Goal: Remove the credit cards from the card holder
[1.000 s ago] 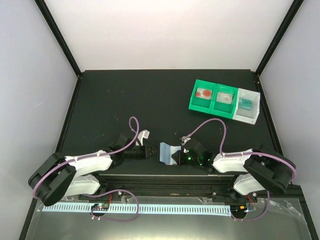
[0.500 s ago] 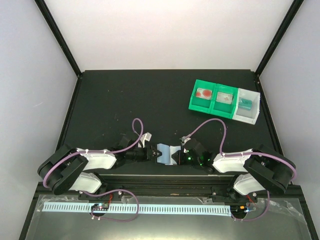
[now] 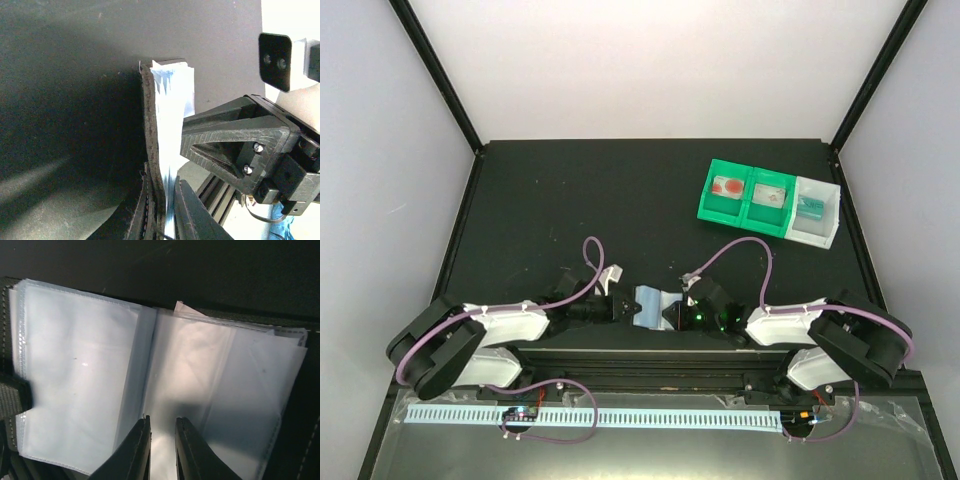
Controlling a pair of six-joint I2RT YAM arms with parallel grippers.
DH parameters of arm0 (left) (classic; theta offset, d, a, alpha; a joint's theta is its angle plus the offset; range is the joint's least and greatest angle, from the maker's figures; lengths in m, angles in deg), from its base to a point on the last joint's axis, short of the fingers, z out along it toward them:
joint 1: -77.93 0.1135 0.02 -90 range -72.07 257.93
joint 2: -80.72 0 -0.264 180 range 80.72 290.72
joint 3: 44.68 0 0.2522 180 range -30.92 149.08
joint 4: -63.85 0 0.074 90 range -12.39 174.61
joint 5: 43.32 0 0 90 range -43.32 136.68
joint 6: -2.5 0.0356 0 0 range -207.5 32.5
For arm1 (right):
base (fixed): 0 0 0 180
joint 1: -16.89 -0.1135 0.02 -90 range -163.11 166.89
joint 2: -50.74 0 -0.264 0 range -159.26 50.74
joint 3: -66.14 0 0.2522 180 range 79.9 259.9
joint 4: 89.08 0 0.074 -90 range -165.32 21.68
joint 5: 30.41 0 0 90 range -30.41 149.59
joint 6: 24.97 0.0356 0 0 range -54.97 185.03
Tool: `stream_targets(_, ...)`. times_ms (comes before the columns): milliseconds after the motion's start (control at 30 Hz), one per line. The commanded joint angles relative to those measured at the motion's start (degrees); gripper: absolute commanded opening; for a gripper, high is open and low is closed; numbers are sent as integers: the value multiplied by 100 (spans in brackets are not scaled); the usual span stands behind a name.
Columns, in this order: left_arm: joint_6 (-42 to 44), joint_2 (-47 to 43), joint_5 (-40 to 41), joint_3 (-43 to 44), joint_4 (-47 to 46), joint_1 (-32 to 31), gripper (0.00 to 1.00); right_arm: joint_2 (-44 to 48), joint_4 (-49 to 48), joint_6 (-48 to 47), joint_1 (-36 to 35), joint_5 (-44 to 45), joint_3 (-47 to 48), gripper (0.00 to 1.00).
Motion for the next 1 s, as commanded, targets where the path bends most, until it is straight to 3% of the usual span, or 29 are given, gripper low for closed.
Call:
stream_targets(0, 20, -407, -86, -50, 55, -33, 15, 66, 606, -62, -20, -54, -91, 17)
stream_targets(100, -96, -608, -86, -170, -15, -60, 15, 90, 646, -76, -20, -77, -60, 17)
stream_targets(233, -111, -702, -78, -243, -33, -76, 2, 103, 627, -73, -23, -87, -35, 18)
stream_targets(333, -110, -666, -135, -245, -76, -81, 2, 57, 650, -92, -20, -61, -19, 18)
stream_targets(367, -119, -652, -162, -241, -97, -90, 3, 44, 646, -93, -20, -81, -18, 18)
stream_targets(433, -129, -633, -176, -229, -98, -86, 20, 41, 636, -83, -20, -98, -30, 18)
stream_targets(467, -132, -632, -173, -234, -94, -86, 23, 46, 634, -87, -20, -98, -39, 18)
stream_targets(567, -132, -635, -198, -245, -115, -98, 12, 83, 671, -93, -20, -72, -44, 19)
stream_targets(700, -137, -669, -237, -263, -171, -97, 10, 86, 683, -92, -16, -76, -35, 19)
stream_targets(767, -113, -662, -245, -255, -173, -93, 2, 79, 680, -87, -17, -84, -29, 19)
stream_targets(967, -170, -719, -233, -279, -139, -93, 2, 255, 795, -47, -16, -202, 17, 23)
